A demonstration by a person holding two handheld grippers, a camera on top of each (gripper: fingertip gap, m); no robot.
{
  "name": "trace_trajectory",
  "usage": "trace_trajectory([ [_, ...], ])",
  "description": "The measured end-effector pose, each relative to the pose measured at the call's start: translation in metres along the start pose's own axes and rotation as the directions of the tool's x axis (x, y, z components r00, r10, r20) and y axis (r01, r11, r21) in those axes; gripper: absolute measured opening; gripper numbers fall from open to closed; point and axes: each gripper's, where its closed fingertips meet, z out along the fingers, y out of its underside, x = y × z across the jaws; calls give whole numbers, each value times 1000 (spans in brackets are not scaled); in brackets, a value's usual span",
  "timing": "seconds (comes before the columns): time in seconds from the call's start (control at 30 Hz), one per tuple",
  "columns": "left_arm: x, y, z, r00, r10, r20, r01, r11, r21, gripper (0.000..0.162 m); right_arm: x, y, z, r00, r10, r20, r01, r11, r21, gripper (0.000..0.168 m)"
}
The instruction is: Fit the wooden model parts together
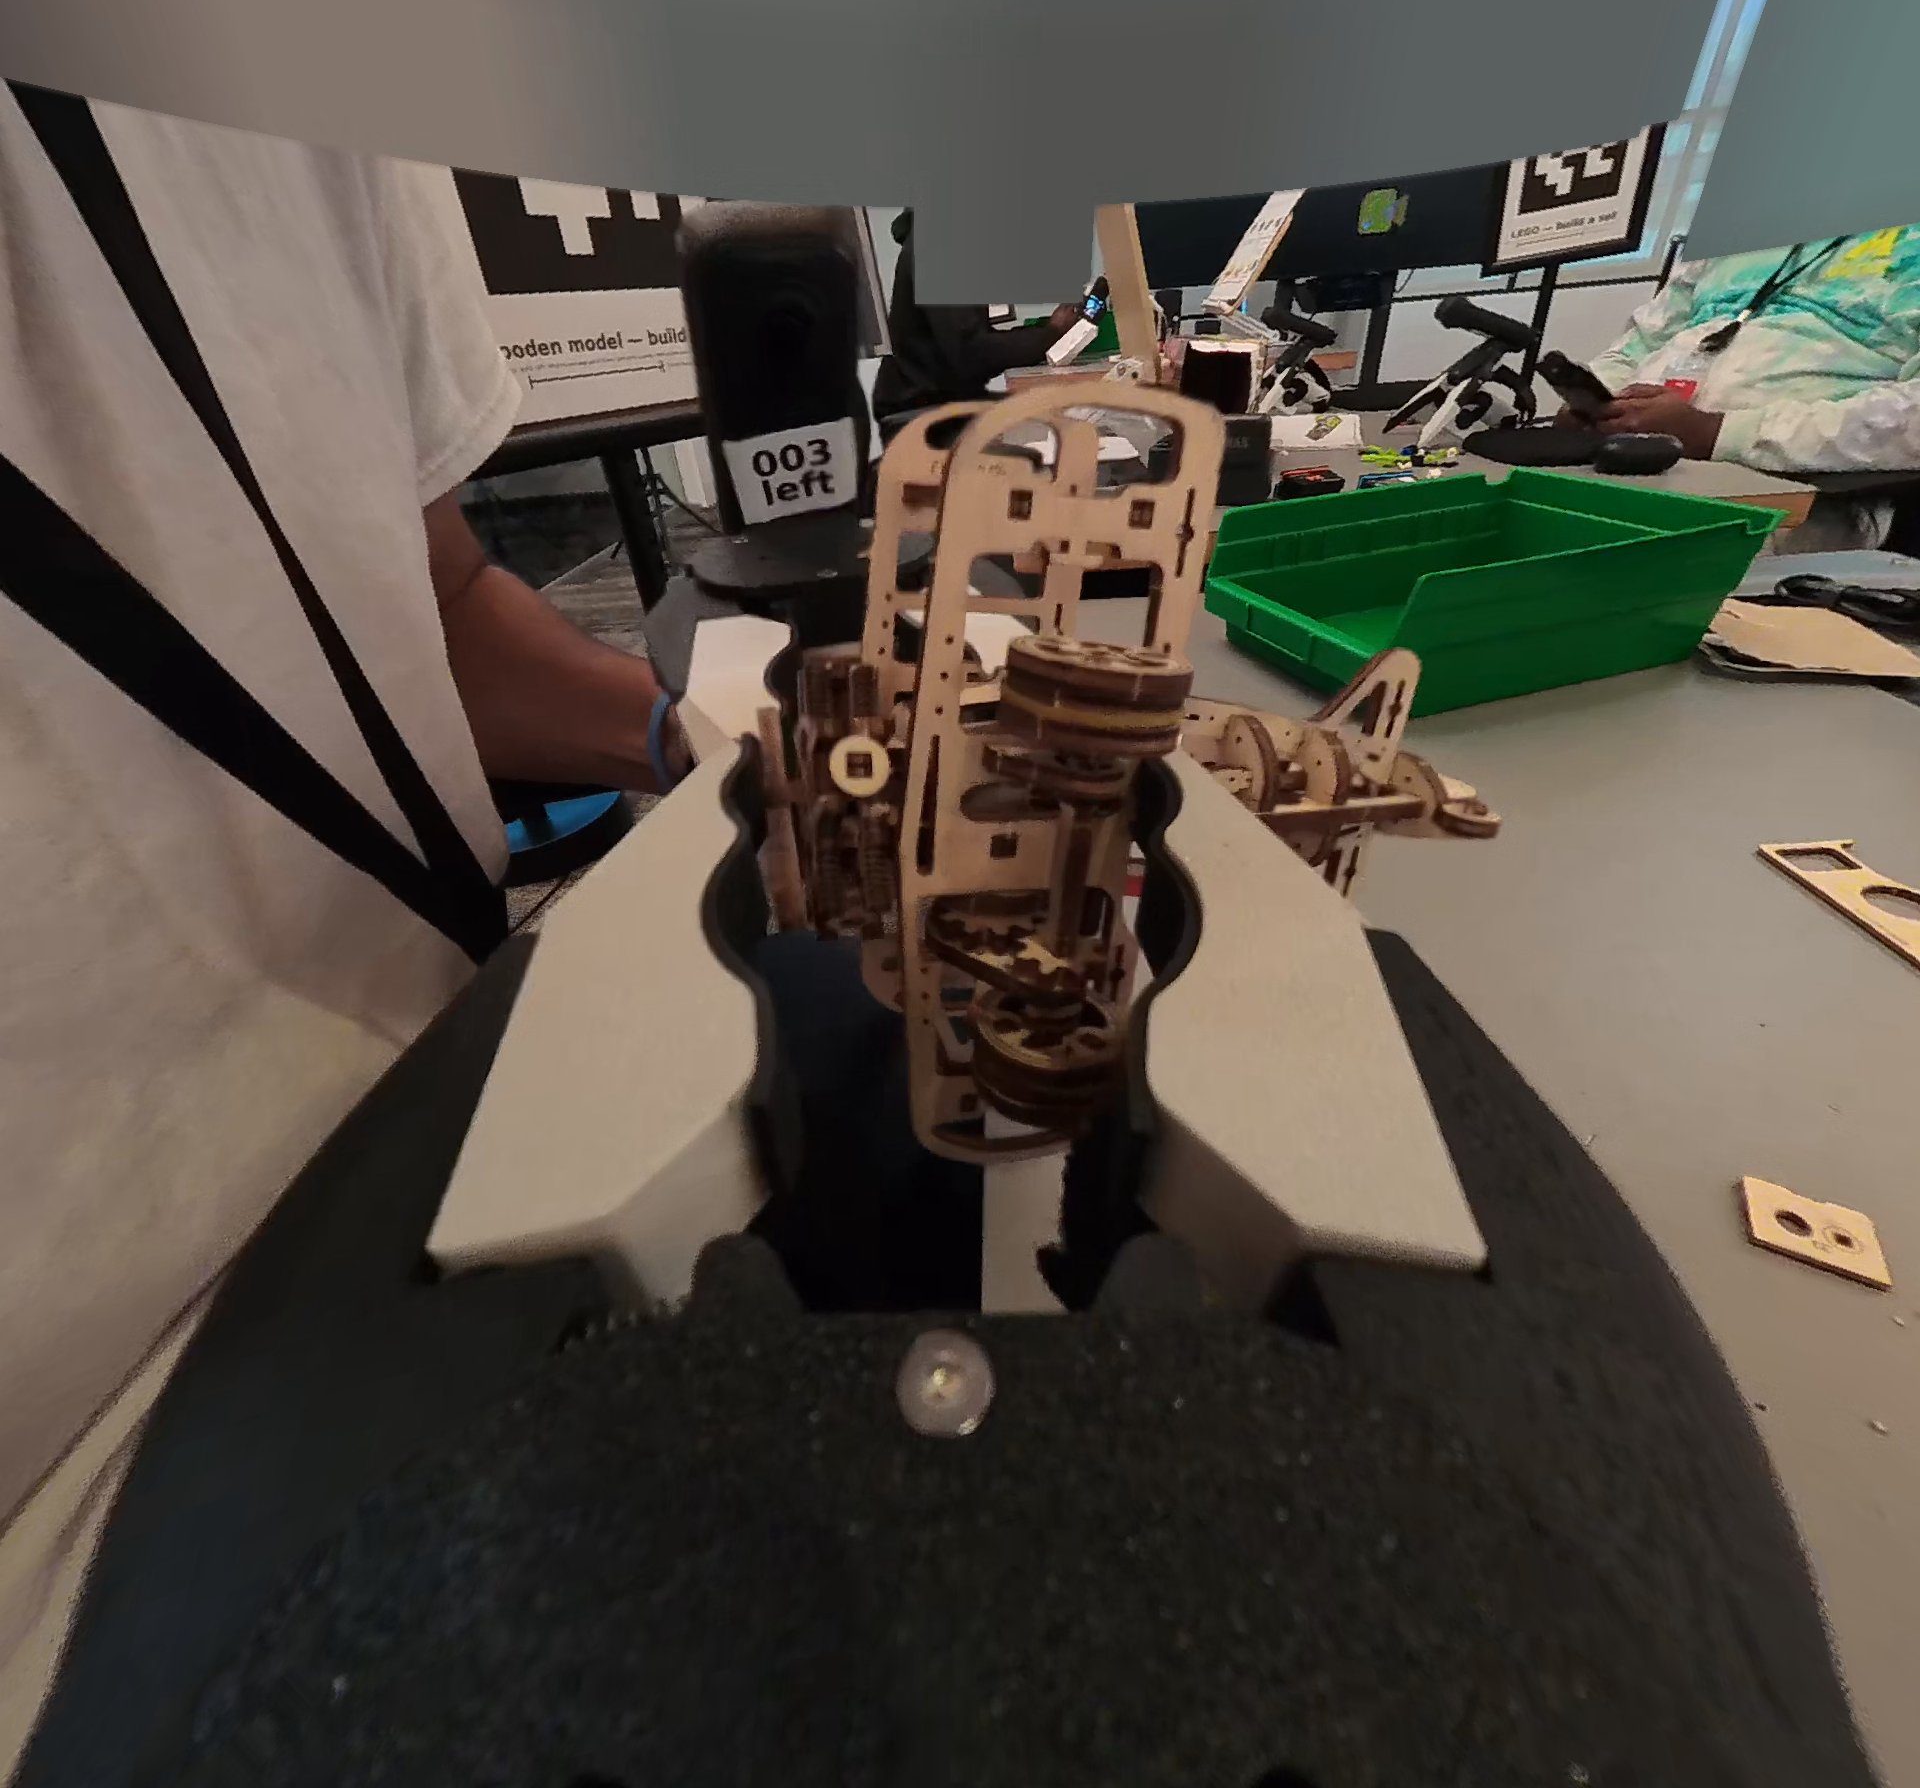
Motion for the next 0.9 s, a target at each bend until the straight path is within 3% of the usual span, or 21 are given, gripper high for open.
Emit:
trace_trajectory([
  [0.5, 3, -2, 1, 1000, 13, 12, -13, 1000, 0, 57, -3, -1, -3, 999, -32, 26, 31, 999, 20, 70],
  [0.9, 1, 0, 0, 1000, 10, 0, -10, 1000, -3, 57, -1, -1, -1, 999, 33, 17, -33, 999, 29, 70],
])
